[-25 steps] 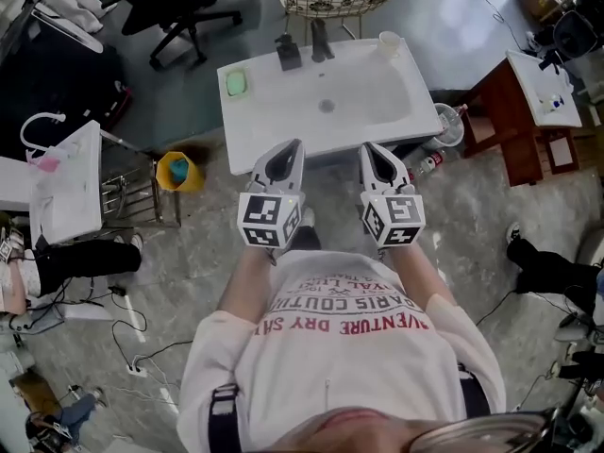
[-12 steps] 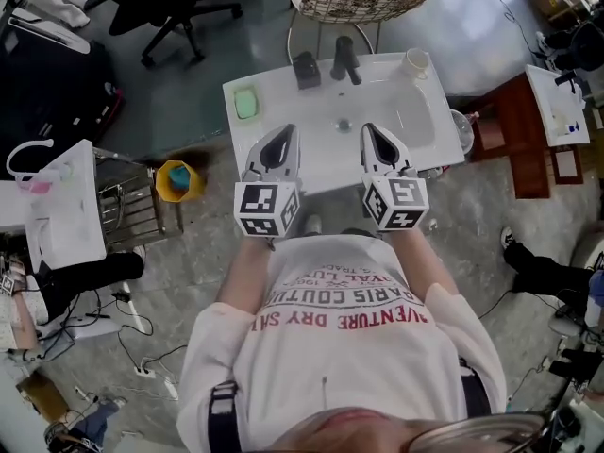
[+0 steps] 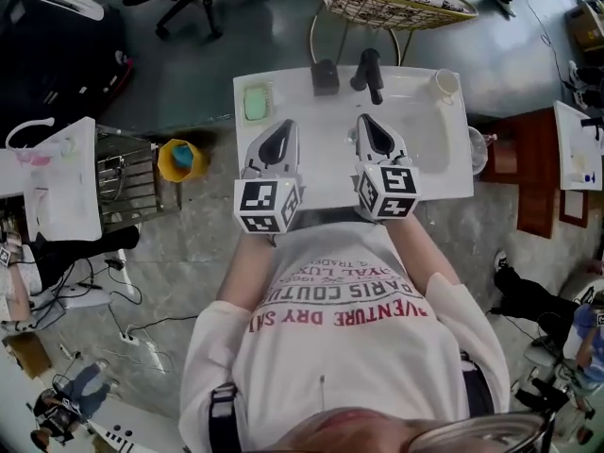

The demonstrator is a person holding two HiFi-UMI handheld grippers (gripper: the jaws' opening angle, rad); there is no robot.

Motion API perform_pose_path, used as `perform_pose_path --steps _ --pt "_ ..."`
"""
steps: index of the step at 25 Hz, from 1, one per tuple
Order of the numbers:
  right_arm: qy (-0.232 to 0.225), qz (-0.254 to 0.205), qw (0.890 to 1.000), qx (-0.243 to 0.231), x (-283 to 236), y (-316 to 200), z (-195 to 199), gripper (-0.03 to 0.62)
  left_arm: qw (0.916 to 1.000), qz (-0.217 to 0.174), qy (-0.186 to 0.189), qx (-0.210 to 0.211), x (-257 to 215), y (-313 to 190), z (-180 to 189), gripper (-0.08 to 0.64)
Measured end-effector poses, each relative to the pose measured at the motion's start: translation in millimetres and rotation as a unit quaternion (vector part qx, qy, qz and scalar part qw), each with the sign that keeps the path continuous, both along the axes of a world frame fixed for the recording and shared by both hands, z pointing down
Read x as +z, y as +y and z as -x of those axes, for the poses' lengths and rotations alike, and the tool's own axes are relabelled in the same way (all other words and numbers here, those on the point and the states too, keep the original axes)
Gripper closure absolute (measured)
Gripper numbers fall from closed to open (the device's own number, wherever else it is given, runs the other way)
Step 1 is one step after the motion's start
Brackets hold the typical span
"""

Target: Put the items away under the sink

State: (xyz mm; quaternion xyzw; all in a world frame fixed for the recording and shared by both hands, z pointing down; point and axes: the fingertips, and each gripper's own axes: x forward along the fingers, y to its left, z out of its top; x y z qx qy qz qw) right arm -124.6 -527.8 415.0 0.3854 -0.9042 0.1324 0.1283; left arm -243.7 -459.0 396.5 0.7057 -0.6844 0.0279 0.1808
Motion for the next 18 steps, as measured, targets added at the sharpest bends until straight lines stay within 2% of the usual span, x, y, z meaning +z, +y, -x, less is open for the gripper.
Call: perform_pose_path --steps 7,11,13,15,18 --pt "0.054 0.036 0.997 -0.052 45.7 -23.3 34.8 0.568 0.9987 0.02 0.005 -0.046 25.5 -19.5 19.5 0.532" --pt "0.062 0.009 0.997 -0.043 67.6 -44.0 48.9 0.553 0.9975 0.032 0.014 -0.061 48.5 -26.4 23.6 0.532" --pt "0.063 0.0 0.997 -0.042 76.6 -48.2 58.2 0.4 0.9974 0.034 0.014 -0.063 56.2 -25.8 25.0 0.532" --pt "0.061 0.001 0.998 -0.035 86.9 -50.3 69.7 0.338 0.9975 0.032 0.015 -0.061 62.0 -22.8 30.0 0.532" --pt "0.044 -0.004 0.999 -0.019 99.3 -61.1 79.3 0.284 0.9978 0.03 0.016 -0.058 72.6 -23.5 30.4 0.532"
